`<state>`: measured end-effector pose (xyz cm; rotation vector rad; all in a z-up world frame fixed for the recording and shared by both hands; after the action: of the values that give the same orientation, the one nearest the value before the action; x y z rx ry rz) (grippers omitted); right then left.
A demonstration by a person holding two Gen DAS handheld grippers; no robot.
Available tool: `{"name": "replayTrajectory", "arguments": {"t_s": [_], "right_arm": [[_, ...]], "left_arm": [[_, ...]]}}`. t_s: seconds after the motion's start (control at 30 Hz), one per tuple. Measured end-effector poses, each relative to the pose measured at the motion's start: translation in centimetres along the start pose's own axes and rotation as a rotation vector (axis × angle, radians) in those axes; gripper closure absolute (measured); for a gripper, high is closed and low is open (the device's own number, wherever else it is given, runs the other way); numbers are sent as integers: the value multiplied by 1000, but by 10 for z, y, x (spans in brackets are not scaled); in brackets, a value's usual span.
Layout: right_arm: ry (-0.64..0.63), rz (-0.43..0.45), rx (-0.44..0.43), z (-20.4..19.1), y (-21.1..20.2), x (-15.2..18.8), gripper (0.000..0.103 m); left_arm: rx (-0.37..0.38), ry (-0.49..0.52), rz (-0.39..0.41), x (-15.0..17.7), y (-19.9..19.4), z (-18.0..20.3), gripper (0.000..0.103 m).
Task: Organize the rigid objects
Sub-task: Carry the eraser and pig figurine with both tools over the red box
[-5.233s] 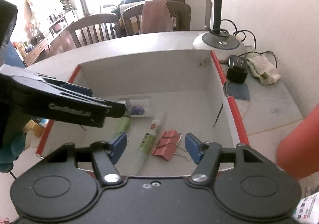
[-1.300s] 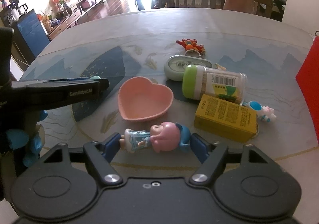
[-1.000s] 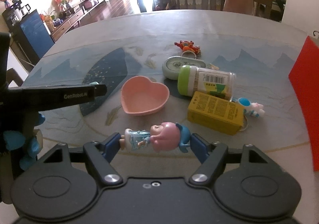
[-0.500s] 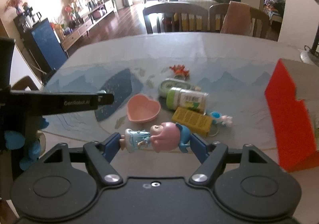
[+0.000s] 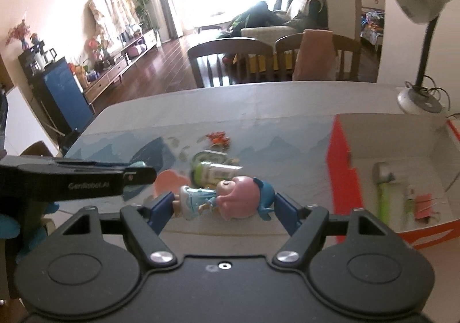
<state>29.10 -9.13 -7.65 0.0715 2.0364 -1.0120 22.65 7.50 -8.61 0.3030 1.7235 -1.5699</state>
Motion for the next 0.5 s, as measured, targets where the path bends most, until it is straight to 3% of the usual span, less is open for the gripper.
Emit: {"name": "replayTrajectory", "arguments": {"t_s": [0.5], "right_arm": [[63, 62, 79, 112, -51, -6, 28]], "left_arm": [[106, 112, 5, -17, 0, 134, 70]]}}
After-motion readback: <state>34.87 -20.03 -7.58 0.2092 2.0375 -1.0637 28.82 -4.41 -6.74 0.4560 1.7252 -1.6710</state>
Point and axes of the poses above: each gripper's, at about its wrist camera, not at the fingertips, and y roughly the way its jaws point, z to its right, x to its underside, the point moved 7 cm from there along y, roughly the way its jaws point, and after that the axes turned 11 degrees about -x, right-handed, at the moved point
